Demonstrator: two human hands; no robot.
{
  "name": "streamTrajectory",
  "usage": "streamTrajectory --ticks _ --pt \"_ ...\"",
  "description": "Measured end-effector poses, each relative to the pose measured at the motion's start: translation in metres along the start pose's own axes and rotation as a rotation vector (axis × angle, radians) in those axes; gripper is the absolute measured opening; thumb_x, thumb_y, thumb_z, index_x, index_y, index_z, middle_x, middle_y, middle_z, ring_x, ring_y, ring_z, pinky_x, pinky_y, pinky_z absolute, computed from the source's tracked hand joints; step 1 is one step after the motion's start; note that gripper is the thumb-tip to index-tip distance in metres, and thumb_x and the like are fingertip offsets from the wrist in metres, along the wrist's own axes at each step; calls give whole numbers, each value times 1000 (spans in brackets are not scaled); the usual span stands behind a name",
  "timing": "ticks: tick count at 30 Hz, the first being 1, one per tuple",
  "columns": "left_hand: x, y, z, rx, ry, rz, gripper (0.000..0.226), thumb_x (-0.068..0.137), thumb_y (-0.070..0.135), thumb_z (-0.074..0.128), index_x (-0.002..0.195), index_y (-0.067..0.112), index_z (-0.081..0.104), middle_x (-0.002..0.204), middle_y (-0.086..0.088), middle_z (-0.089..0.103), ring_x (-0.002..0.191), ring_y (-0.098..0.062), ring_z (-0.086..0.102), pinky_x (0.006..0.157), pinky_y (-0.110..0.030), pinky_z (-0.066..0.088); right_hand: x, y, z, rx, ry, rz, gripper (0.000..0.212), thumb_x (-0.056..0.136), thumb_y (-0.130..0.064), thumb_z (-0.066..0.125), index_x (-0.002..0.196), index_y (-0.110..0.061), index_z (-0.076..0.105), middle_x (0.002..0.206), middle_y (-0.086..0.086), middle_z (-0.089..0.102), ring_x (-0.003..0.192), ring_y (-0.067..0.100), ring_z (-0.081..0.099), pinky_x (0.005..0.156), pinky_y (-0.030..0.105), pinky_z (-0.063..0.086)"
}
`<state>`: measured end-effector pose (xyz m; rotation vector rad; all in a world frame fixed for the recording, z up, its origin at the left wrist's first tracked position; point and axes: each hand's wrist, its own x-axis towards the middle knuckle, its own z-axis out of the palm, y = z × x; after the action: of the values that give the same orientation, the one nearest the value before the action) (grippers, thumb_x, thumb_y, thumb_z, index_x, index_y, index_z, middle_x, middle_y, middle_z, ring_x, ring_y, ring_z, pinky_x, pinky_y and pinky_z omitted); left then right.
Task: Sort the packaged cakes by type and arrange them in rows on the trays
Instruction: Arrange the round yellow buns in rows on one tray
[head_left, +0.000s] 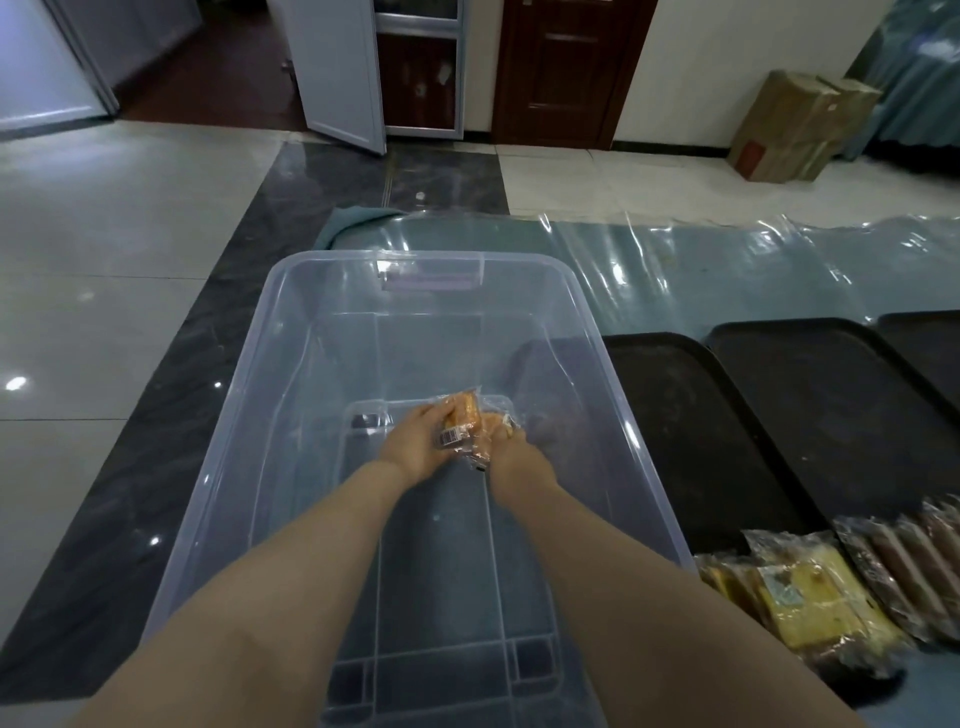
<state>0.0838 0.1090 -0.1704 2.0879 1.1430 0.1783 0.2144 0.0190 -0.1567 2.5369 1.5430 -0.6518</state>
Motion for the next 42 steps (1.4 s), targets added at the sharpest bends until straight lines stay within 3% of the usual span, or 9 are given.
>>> streamTrajectory --ticks 9,13,18,22,25,29,35,40,42 --pt "8 -1 -13 65 -46 64 47 84 18 75 129 29 64 127 5 66 116 -14 60 102 -27 43 3 0 -4 -53 -3 -72 38 106 -11 36 143 -7 42 146 13 48 132 27 50 101 33 43" --pt "9 8 -32 226 -41 36 39 88 18 67 126 27 67 124 -3 68 115 -26 62 98 -33 47 4 -9 -20 -2 -31 -56 38 101 0 44 138 -1 50 143 17 53 133 30 50 106 39 41" --pt "-7 15 -50 260 50 36 41 90 5 59 128 21 66 126 -11 66 119 -31 60 96 -29 42 0 -12 -29 -28 -27 -67 39 103 -10 40 141 -6 45 142 18 53 130 35 52 103 43 44" --pt "-31 27 -63 186 150 7 36 94 0 52 121 14 70 114 -3 69 105 -17 61 77 -15 37 -14 -19 -41 -102 -11 -98 39 100 -15 53 138 -5 50 142 15 53 130 33 52 100 42 46" --pt "-47 37 -73 133 214 -18 42 91 -2 49 119 18 72 111 -1 70 106 -19 63 84 -20 42 -30 -26 -57 -167 -49 -115 40 99 -17 56 137 -6 53 144 11 53 132 33 50 102 45 45" --pt "-66 57 -82 125 302 -40 37 91 -2 50 115 15 73 105 -9 71 86 -19 61 72 -22 40 -45 -30 -83 -170 23 -230 33 97 -14 57 128 -4 60 135 13 58 124 31 56 96 39 51" --pt "-86 91 -91 143 465 -45 27 95 6 53 110 15 74 98 -4 70 90 -25 65 69 -26 40 -79 -24 -139 -72 115 -323 22 94 -12 62 115 -6 62 116 14 61 106 30 61 80 33 47" --pt "-97 142 -86 82 675 7 31 96 6 53 118 18 71 113 -7 72 104 -27 65 86 -31 47 -116 2 -176 30 204 -421 31 93 -20 66 118 -2 62 115 14 64 106 29 62 84 33 49" --pt "-99 166 -79 54 724 24 32 95 7 54 121 18 70 115 -8 72 106 -27 65 91 -32 48 -131 17 -186 53 184 -426 24 91 -22 69 104 -2 63 96 10 63 92 27 59 78 32 47"
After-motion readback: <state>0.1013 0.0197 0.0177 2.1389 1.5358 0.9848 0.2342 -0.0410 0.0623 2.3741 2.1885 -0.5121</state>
